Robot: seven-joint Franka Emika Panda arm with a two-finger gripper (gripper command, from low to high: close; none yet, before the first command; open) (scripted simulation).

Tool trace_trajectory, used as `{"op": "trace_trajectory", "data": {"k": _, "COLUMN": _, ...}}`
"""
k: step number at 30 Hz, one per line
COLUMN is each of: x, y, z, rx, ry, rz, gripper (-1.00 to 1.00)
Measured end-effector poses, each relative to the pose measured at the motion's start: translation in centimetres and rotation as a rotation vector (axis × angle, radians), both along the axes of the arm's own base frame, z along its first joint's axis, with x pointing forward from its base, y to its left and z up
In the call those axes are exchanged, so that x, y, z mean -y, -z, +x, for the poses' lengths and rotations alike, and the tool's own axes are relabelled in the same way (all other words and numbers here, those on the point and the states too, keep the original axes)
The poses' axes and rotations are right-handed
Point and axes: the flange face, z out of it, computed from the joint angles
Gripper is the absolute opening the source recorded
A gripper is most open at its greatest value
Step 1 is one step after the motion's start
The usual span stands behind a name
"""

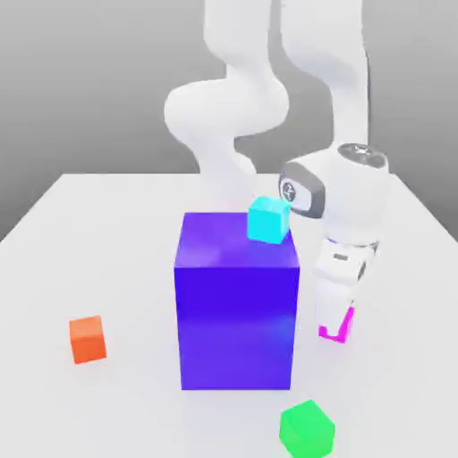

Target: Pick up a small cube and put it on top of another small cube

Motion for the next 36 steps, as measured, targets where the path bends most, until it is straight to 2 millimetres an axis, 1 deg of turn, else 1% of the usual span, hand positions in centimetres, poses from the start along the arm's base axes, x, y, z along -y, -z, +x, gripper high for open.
{"op": "trace_trajectory", "data": {"k": 1, "x": 0.1, "y": 0.4, "z": -0.2, "rx": 0.000, "ry": 0.001, "rz": -0.003, "gripper": 0.00}}
{"op": "trace_trajectory", "data": {"k": 2, "x": 0.1, "y": 0.7, "z": -0.2, "rx": -0.001, "ry": 0.001, "rz": -0.004, "gripper": -1.00}}
{"op": "trace_trajectory", "data": {"k": 9, "x": 0.1, "y": 0.7, "z": -0.2, "rx": -0.001, "ry": 0.001, "rz": -0.005, "gripper": -1.00}}
{"op": "trace_trajectory", "data": {"k": 17, "x": -0.2, "y": -2.5, "z": 0.4, "rx": -0.001, "ry": -0.002, "rz": 0.006, "gripper": -1.00}}
{"op": "trace_trajectory", "data": {"k": 25, "x": 0.1, "y": -5.6, "z": -0.2, "rx": -0.002, "ry": 0.000, "rz": -0.004, "gripper": -1.00}}
{"op": "trace_trajectory", "data": {"k": 26, "x": 0.2, "y": -5.9, "z": 0.4, "rx": -0.001, "ry": 0.000, "rz": -0.007, "gripper": -1.00}}
{"op": "trace_trajectory", "data": {"k": 27, "x": 0.3, "y": -6.2, "z": 1.4, "rx": 0.000, "ry": -0.001, "rz": -0.010, "gripper": -1.00}}
{"op": "trace_trajectory", "data": {"k": 33, "x": 2.8, "y": -7.9, "z": 10.0, "rx": 0.002, "ry": -0.012, "rz": -0.022, "gripper": -1.00}}
{"op": "trace_trajectory", "data": {"k": 36, "x": 4.4, "y": -8.8, "z": 14.1, "rx": 0.001, "ry": -0.032, "rz": -0.022, "gripper": -1.00}}
